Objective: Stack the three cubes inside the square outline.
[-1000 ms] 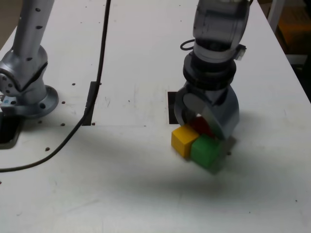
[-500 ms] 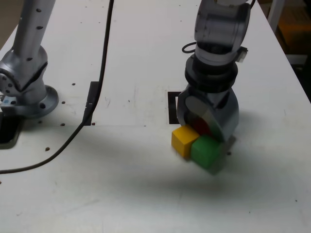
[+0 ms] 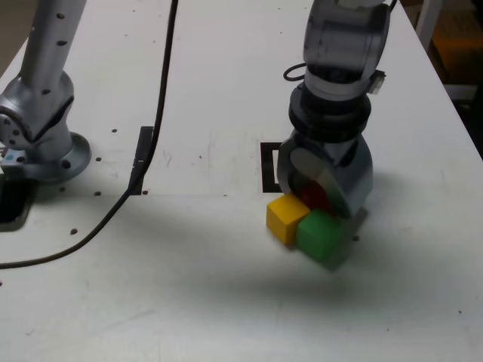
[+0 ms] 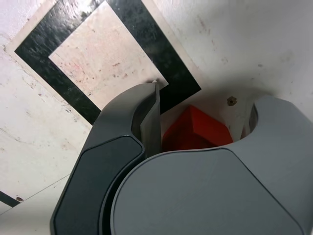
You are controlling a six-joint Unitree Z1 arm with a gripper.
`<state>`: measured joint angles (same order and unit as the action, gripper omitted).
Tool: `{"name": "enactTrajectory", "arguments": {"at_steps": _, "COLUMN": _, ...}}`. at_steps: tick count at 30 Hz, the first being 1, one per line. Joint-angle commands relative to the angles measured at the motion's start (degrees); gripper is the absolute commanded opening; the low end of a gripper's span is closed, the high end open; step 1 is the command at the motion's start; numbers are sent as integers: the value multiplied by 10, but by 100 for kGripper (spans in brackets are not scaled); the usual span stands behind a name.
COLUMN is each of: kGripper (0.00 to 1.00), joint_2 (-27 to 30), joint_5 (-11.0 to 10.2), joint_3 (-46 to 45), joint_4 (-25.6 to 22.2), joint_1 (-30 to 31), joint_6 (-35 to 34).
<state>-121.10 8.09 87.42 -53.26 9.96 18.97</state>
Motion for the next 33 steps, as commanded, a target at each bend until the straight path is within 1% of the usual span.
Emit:
{"name": "enactTrajectory", "arguments": {"at_steps": 1, "kGripper": 35, "joint_2": 4, "joint_5": -4, "joint_3": 6, "joint_4": -4, "joint_1": -5, "joint_6": -3}}
{"name": "enactTrajectory", "arguments": {"at_steps": 4, "kGripper": 35, "joint_2": 26, "joint_5": -20, "joint_3": 21, "joint_4": -30, "joint_1": -23, "joint_6": -13}}
{"name": "enactTrajectory", "arguments": {"at_steps": 9, "kGripper": 35, "joint_2": 48, "joint_5": -28, "joint_3": 34, "joint_4": -68, "joint_1": -43, "joint_6": -22}}
{"name": "enactTrajectory", "arguments": {"at_steps": 12, "kGripper": 35, "joint_2": 63, "joint_5": -30, "joint_3": 50, "joint_4": -111, "joint_1": -66, "joint_6": -37}}
{"name": "enactTrajectory", "arguments": {"at_steps": 14, "kGripper": 35, "joint_2": 66, "joint_5": -23, "joint_3": 58, "joint_4": -127, "joint_1": -81, "joint_6": -49}}
{"name": "enactTrajectory", "arguments": {"at_steps": 19, "kGripper": 35, "joint_2": 65, "joint_5": -9, "joint_3": 53, "joint_4": -139, "joint_1": -95, "joint_6": -74}}
{"name": "enactTrajectory", "arguments": {"at_steps": 23, "kGripper": 35, "joint_2": 61, "joint_5": 10, "joint_3": 32, "joint_4": -147, "joint_1": -101, "joint_6": -101}}
{"name": "enactTrajectory", "arguments": {"at_steps": 28, "kGripper": 35, "joint_2": 53, "joint_5": 33, "joint_3": 10, "joint_4": -131, "joint_1": -102, "joint_6": -147}}
{"name": "enactTrajectory", "arguments": {"at_steps": 33, "kGripper": 35, "joint_2": 46, "joint_5": 43, "joint_3": 7, "joint_4": -111, "joint_1": -102, "joint_6": -181}}
